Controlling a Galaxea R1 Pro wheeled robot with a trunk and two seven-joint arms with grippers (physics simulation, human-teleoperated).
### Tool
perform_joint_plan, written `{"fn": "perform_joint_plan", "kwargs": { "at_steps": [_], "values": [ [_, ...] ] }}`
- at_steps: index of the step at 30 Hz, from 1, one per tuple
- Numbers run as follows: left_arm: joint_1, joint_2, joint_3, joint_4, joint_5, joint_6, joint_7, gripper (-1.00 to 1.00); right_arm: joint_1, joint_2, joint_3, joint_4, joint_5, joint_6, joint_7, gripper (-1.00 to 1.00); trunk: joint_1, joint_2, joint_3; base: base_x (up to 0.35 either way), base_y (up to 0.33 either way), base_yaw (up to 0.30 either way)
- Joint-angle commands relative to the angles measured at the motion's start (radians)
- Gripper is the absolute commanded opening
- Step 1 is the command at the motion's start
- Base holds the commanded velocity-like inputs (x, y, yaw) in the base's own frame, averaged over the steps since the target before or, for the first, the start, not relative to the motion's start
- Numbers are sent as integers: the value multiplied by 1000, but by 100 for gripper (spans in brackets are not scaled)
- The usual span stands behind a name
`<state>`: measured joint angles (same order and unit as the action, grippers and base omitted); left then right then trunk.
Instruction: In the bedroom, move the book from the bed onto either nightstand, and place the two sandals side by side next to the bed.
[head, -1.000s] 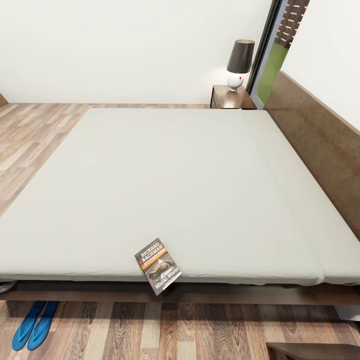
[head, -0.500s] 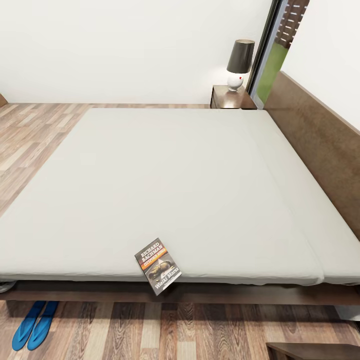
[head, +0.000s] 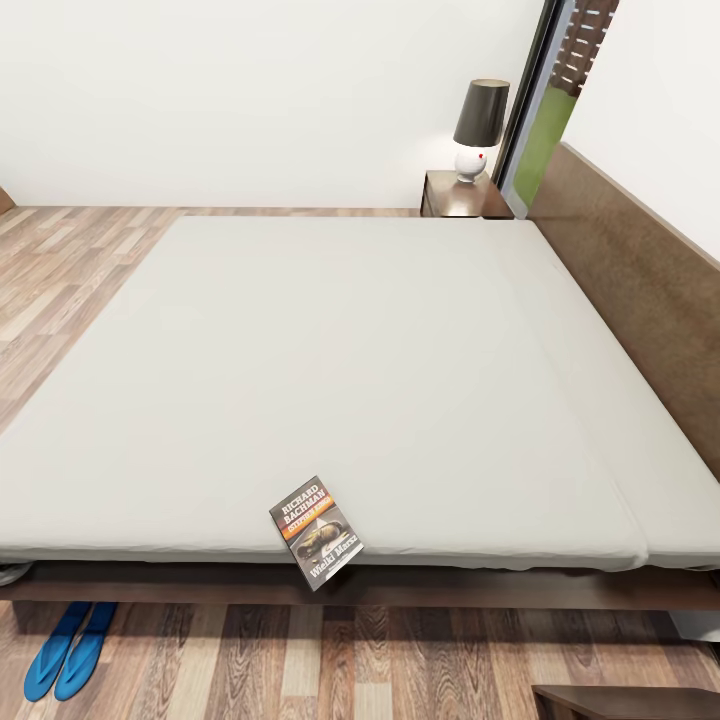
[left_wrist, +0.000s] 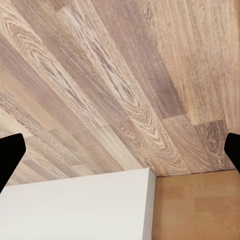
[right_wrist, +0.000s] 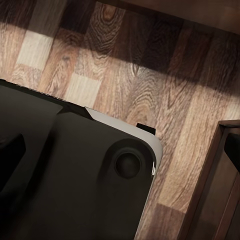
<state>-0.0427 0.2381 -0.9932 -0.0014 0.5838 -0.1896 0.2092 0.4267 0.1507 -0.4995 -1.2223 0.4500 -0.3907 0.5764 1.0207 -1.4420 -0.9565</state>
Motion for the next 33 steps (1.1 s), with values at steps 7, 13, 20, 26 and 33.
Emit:
{"fn": "perform_joint_plan", "kwargs": {
  "at_steps": [7, 13, 20, 26, 33],
  "values": [
    [0, 0, -8, 0, 7, -2, 3, 100, 0, 1, -3, -1, 9, -6, 2, 100, 0, 0, 0, 0, 0, 0],
    [0, 0, -8, 0, 7, -2, 3, 100, 0, 1, -3, -1, 9, -6, 2, 100, 0, 0, 0, 0, 0, 0],
    [7, -13, 4, 0, 11, 21, 5, 100, -4, -7, 1, -13, 6, 0, 1, 100, 0, 0, 0, 0, 0, 0],
    [9, -17, 9, 0, 13, 34, 7, 100, -6, -10, 2, -17, 5, 2, 1, 100, 0, 0, 0, -17, 0, 0],
    [10, -18, 11, 0, 14, 40, 8, 100, -6, -11, 2, -18, 4, 2, 0, 100, 0, 0, 0, -147, 0, 0]
  ]
}}
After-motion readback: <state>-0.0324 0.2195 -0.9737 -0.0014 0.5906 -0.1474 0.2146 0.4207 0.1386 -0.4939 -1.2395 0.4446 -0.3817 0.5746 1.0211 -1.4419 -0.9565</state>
